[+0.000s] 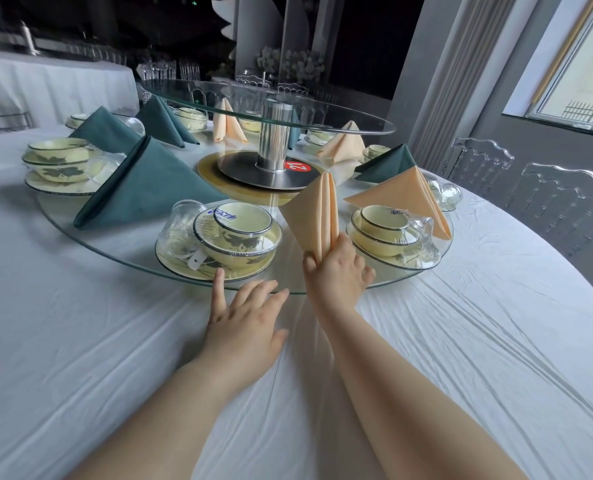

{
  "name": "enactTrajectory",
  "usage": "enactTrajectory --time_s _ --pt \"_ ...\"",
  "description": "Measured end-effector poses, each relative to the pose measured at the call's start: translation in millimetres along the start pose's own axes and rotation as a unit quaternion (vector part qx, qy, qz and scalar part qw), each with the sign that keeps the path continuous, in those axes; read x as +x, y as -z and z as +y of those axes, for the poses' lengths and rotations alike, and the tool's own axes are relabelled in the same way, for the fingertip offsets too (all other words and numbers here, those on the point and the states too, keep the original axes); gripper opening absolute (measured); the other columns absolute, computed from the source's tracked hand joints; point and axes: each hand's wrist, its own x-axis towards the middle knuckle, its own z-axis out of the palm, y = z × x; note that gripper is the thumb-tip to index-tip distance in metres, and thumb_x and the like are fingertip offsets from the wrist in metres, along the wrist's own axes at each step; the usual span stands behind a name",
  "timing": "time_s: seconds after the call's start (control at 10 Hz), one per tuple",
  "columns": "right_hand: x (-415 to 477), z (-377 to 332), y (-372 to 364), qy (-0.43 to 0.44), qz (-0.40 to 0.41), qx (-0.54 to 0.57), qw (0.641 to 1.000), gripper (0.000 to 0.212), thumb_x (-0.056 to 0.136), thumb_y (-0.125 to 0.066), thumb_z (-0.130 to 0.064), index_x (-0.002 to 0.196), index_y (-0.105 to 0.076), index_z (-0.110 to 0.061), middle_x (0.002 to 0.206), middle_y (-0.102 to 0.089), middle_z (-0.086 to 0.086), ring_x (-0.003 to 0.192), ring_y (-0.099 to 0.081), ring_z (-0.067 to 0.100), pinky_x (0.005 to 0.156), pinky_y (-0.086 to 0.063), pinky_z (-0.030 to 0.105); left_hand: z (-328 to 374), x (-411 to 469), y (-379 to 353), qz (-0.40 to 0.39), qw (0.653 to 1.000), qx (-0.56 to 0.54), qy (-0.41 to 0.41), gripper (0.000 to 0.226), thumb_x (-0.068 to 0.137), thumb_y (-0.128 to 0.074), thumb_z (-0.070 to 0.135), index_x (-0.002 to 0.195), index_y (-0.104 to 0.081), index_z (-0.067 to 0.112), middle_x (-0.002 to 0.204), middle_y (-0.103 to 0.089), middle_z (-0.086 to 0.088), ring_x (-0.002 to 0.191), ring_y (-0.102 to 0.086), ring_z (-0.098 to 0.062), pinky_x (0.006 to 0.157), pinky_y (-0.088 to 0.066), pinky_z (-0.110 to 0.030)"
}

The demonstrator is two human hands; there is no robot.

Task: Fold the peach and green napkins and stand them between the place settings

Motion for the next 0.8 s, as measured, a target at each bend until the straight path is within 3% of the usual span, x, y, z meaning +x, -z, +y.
enactTrajectory --time_s 0.4,0.5,0.6,0.7,0.8 --pt "-1 8 9 -0.001 -0.034 0.005 0.999 0.073 0.083 -0.051 -0.042 0.142 -0.017 -0.014 0.139 -0.038 0.003 0.127 -0.031 0.024 0.106 -0.013 0.04 0 0 5 -0.045 0.999 -0.004 -0.006 0.048 0.049 -0.059 0.04 0.09 -0.073 0.019 0.091 -0.07 0.004 0.086 -0.068 -0.012 0.102 -0.006 -0.04" --pt "-3 7 12 0.001 -0.042 0.01 0.999 0.078 0.083 -0.053 -0.044 0.143 -0.015 -0.014 0.141 -0.036 0.003 0.129 -0.03 0.024 0.107 -0.014 0.039 1 1 10 -0.092 0.996 -0.008 0.004 0.05 0.051 -0.058 0.039 0.094 -0.072 0.019 0.095 -0.069 0.002 0.09 -0.068 -0.013 0.106 -0.001 -0.039" --pt "-10 11 22 0.004 -0.045 0.017 0.999 0.08 0.083 -0.053 -0.047 0.144 -0.012 -0.016 0.145 -0.032 0.002 0.133 -0.025 0.022 0.108 -0.012 0.037 6 3 23 -0.163 0.986 -0.007 0.036 0.056 0.083 -0.041 0.039 0.136 -0.042 0.022 0.142 -0.039 0.0 0.133 -0.034 -0.009 0.098 0.032 -0.036" --pt "-19 14 47 0.006 -0.05 0.017 0.999 0.073 0.083 -0.052 -0.048 0.142 -0.02 -0.02 0.143 -0.034 -0.001 0.132 -0.025 0.021 0.107 -0.013 0.035 11 4 33 -0.221 0.973 -0.033 0.059 0.054 0.096 -0.032 0.041 0.145 -0.012 0.03 0.153 -0.004 0.011 0.14 0.001 -0.003 0.1 0.03 -0.04" --pt "-38 32 79 0.031 -0.035 0.043 0.998 0.057 0.085 -0.053 -0.042 0.134 -0.035 -0.022 0.135 -0.041 -0.004 0.129 -0.029 0.019 0.104 -0.017 0.032 15 1 51 -0.23 0.97 -0.052 0.054 0.056 0.09 -0.019 0.051 0.143 -0.02 0.031 0.152 -0.013 0.013 0.139 -0.007 -0.003 0.112 0.012 -0.034"
